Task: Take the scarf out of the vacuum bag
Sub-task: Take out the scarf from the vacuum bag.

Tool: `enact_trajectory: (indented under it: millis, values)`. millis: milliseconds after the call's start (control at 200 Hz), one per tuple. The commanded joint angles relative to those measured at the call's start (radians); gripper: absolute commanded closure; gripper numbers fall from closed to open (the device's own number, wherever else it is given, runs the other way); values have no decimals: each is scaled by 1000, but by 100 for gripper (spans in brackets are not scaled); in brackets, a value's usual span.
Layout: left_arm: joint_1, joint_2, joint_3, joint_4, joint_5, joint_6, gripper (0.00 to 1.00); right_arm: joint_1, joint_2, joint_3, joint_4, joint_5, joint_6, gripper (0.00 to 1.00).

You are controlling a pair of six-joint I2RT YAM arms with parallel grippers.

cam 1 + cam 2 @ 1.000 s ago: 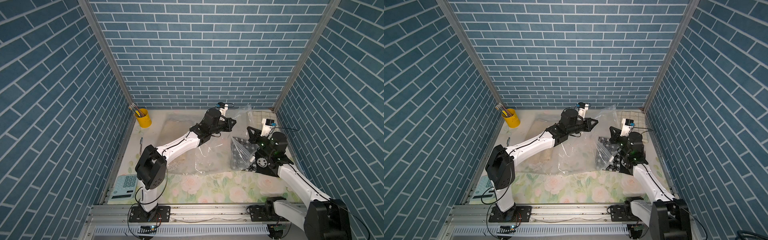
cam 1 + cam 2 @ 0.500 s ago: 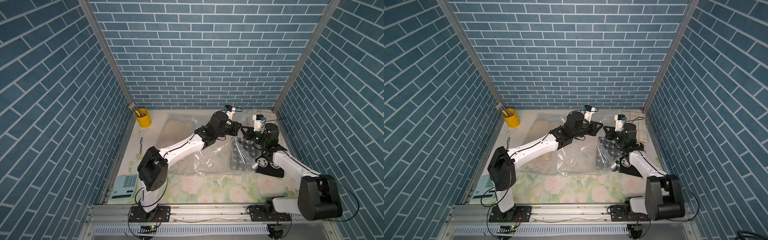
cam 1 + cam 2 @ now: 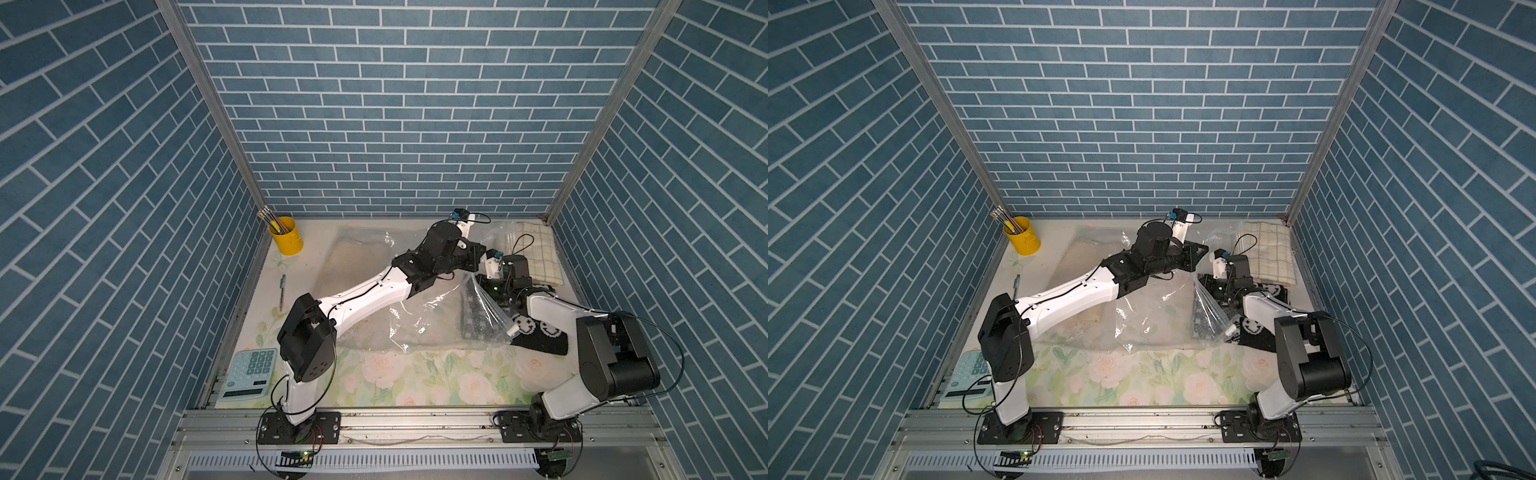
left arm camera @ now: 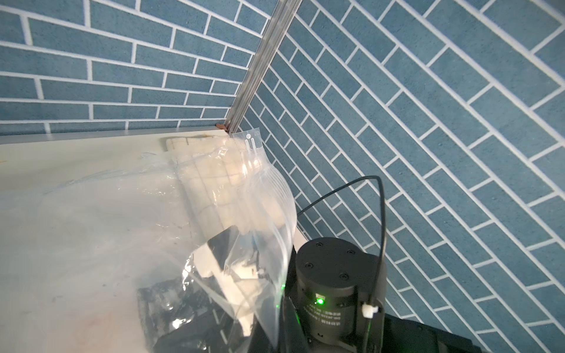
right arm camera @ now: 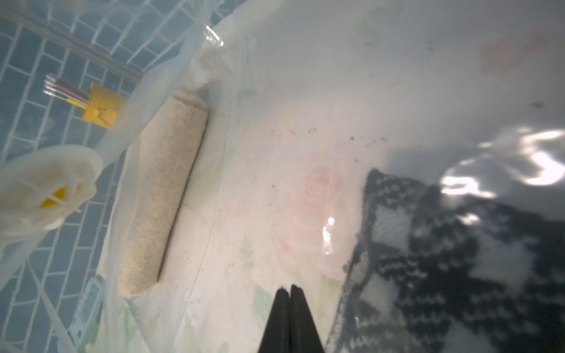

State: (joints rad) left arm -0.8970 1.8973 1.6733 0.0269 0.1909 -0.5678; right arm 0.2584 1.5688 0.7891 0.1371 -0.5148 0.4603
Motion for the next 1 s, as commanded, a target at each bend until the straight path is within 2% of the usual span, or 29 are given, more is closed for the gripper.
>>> enact_trajectory:
  millis: [0,150,340,630,695,755,855,900,995]
  values:
    - [-17,-5,46,33,15,20,100,34,34,47,3,-62,-29,100]
    - [-27,-1,131,15,53,39,100,86,133,108,52,-155,14,97]
    - [-45,-5,233,-18,57,60,100,167,260,189,68,-138,49,95]
    - [-49,-30,213,-14,33,75,100,205,354,225,96,-134,116,92]
    - [-50,-35,213,-17,25,80,100,209,369,238,92,-142,125,85]
    - [-50,-39,213,-23,14,87,100,212,378,244,102,-153,143,74]
    - [-51,-51,213,-27,3,95,100,216,394,237,168,-190,201,66]
    - [-51,-59,211,-27,0,96,100,218,404,220,244,-217,256,48]
    - [-51,-72,216,-27,-7,99,100,228,429,208,340,-236,338,35]
